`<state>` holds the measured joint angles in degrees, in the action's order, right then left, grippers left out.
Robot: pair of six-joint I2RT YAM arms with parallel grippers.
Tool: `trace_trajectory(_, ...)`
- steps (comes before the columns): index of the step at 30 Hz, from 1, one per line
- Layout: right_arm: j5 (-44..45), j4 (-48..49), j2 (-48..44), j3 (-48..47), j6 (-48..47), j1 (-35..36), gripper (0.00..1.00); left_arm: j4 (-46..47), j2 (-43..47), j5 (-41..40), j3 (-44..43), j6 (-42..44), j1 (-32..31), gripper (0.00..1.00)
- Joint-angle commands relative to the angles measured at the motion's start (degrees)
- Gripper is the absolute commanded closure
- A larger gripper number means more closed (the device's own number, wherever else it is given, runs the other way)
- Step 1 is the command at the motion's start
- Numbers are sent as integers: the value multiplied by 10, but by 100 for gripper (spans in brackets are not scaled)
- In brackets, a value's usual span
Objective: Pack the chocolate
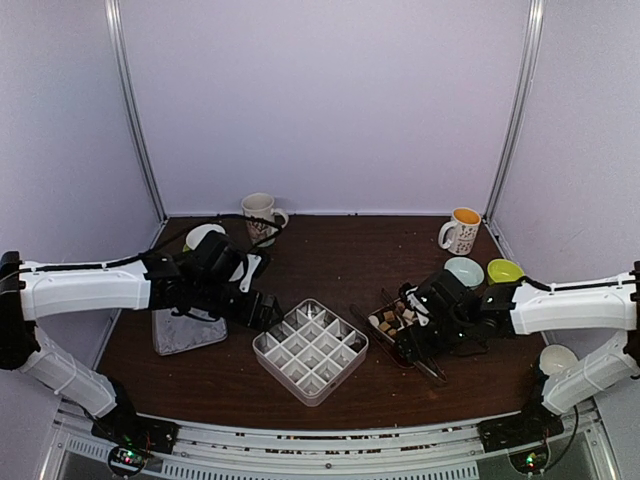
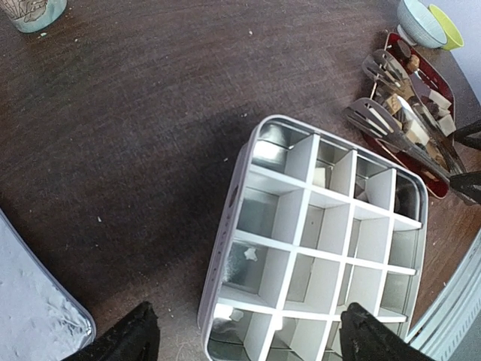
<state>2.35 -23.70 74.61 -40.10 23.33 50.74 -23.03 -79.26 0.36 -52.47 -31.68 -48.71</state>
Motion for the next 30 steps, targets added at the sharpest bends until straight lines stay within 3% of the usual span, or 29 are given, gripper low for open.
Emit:
trace_trajectory(1, -16, -3, 38, -10, -21, -2, 24, 25, 1, -5, 9, -8, 0, 14)
trace_trajectory(7, 1, -6, 74, -19, -25, -2, 26, 25, -9, 1, 11, -1, 0, 14)
trace_trajectory(12, 14, -11, 75, -28, -28, -2, 54, 13, -8, 5, 20, 26, 0, 16)
trace_trajectory(15, 13, -9, 62, -29, -29, -1, 62, 4, -9, 20, 29, 52, -2, 19)
trace_trajectory(21, 15, -15, 13, -30, -31, -1, 63, -7, -26, 16, 39, 81, -6, 22)
trace_trajectory(25, 13, -44, -24, -34, -31, -2, 63, -26, -54, -10, 23, 65, -3, 38)
trace_trajectory(30, 10, -82, -80, -27, -23, -1, 63, -23, -81, 2, 7, 59, -3, 47)
